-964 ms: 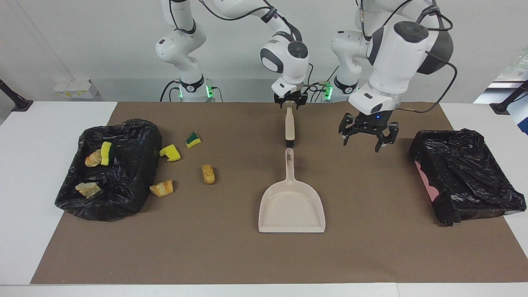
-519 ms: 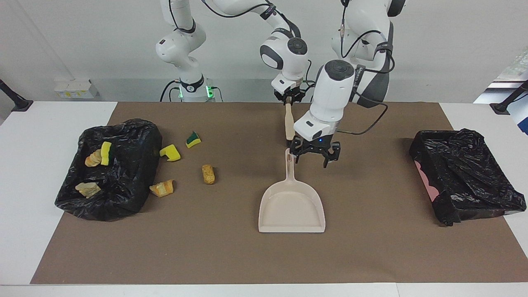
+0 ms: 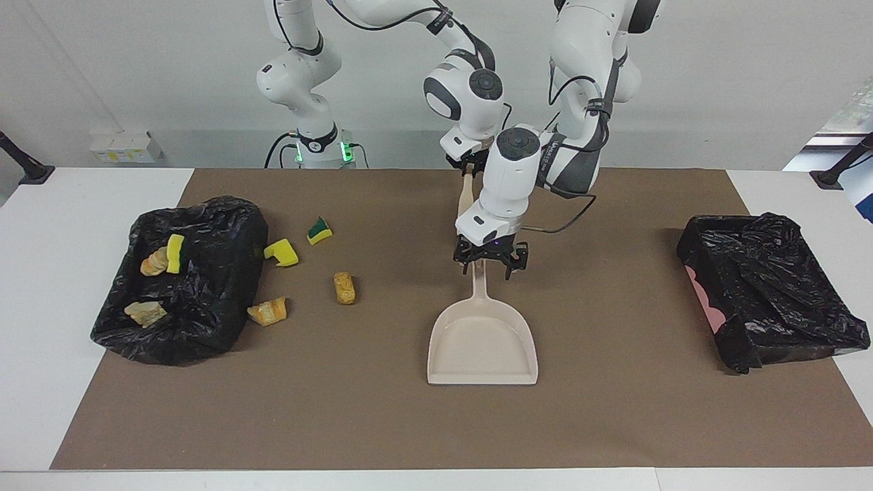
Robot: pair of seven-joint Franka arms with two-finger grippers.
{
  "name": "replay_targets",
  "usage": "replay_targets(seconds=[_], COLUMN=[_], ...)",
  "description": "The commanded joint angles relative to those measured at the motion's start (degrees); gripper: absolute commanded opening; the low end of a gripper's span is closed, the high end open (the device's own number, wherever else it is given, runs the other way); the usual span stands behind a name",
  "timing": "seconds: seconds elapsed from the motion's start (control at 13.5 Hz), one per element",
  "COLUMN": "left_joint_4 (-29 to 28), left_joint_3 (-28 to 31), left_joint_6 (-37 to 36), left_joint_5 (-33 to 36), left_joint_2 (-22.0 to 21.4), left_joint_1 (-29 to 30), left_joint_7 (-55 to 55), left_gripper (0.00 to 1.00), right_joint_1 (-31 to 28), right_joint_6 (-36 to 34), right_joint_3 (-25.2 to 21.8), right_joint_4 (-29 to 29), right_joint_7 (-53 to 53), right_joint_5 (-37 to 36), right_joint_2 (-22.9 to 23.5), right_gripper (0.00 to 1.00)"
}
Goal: Sweep and dump trash in bin
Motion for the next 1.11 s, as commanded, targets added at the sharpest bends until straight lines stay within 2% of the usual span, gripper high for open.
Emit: replay_targets(seconds=[0.0,0.15,0.3,0.44,0.52,0.67,0.74,0.96,1.04], left_joint_4=[-2.4,-2.7,-2.5,-2.5,-2.5,-2.5,-2.5,-1.5,-1.2], left_joint_3=[0.9,1.0,1.0,0.9,0.9,0.9,0.9,1.0,1.1], left_joint_6=[2.0,2.8,4.5,4.5,4.3,3.7,3.1,2.8,2.9], left_joint_5=[0.4,0.3,0.3,0.3,0.3,0.3,0.3,0.4,1.0], left_joint_2=[-0.8,0.9,1.4,1.5,1.5,1.5,1.4,1.4,1.4], left_joint_1=[-1.0,-2.3,-2.0,-1.7,-1.8,-1.9,-2.0,-1.6,-1.5], left_joint_7=[-0.9,-1.3,-1.9,-1.9,-1.9,-1.9,-1.9,-1.4,-0.7], left_gripper=[1.0,1.0,1.0,0.81,0.66,0.45,0.37,0.02,0.0], right_joint_1=[-5.7,-9.6,-12.9,-17.1,-18.7,-23.2,-25.2,-27.4,-29.4], right_joint_6=[-4.7,-8.8,-17.0,-23.2,-24.6,-27.7,-29.3,-32.3,-32.1], right_joint_3=[0.0,-0.3,0.0,-0.1,-0.1,-0.2,-0.2,-0.2,-0.2], right_joint_4=[0.2,0.6,4.3,6.6,6.5,4.9,3.8,-2.5,-4.7], right_joint_7=[-1.6,-1.3,-2.0,-1.9,-1.8,-1.3,-1.2,-0.4,0.0], right_joint_5=[0.4,-0.9,-8.6,-10.5,-10.9,-12.3,-13.2,-16.2,-17.1], right_joint_2=[-4.1,-6.2,-6.5,-6.5,-6.4,-6.8,-7.1,-11.1,-12.3], right_gripper=[0.0,0.0,0.0,0.0,0.0,0.0,0.0,0.0,0.0])
